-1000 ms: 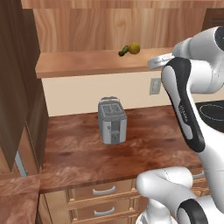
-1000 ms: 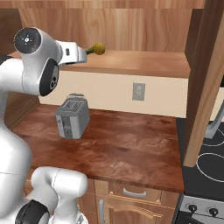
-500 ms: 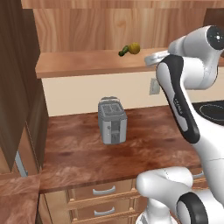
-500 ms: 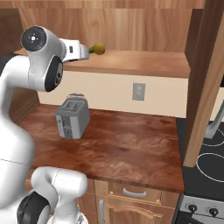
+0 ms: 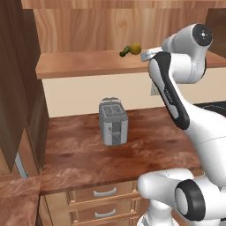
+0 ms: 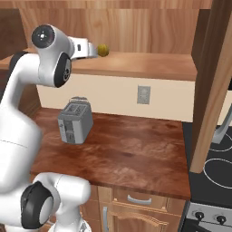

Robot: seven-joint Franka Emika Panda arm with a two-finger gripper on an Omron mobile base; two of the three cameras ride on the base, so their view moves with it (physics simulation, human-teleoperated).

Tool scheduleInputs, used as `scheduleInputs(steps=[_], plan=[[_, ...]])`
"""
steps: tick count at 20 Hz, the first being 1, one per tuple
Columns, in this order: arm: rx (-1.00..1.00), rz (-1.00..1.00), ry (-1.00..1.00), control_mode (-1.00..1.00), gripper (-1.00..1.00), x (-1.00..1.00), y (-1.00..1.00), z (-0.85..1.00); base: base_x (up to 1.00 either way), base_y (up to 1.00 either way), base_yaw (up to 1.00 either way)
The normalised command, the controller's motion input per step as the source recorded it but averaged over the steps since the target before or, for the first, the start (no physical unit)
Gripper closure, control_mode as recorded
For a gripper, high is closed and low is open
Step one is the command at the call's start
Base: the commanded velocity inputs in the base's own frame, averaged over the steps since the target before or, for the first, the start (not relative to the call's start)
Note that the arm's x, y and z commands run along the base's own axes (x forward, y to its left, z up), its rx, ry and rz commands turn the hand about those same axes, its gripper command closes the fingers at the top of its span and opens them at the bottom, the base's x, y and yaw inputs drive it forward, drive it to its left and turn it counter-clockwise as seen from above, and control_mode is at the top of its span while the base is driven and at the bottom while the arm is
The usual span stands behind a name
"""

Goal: Pick the squashs from the cabinet and place them in one bowl. Pick the peach from the sink and place it in the other bowl.

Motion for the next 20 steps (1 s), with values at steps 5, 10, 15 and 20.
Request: scheduleInputs(steps=[5, 10, 15, 20], plan=[[0.03, -0.08, 0.00, -1.00, -1.00, 0.37, -0.03, 0.00, 0.00, 0.00, 0.00], [0.11, 0.00, 0.00, -1.00, -1.00, 0.16, -0.04, 0.00, 0.00, 0.00, 0.00], [0.11, 0.00, 0.00, -1.00, -1.00, 0.24, -0.07, 0.00, 0.00, 0.00, 0.00], [0.01, 0.01, 0.01, -1.00, -1.00, 0.26, -0.02, 0.00, 0.00, 0.00, 0.00]])
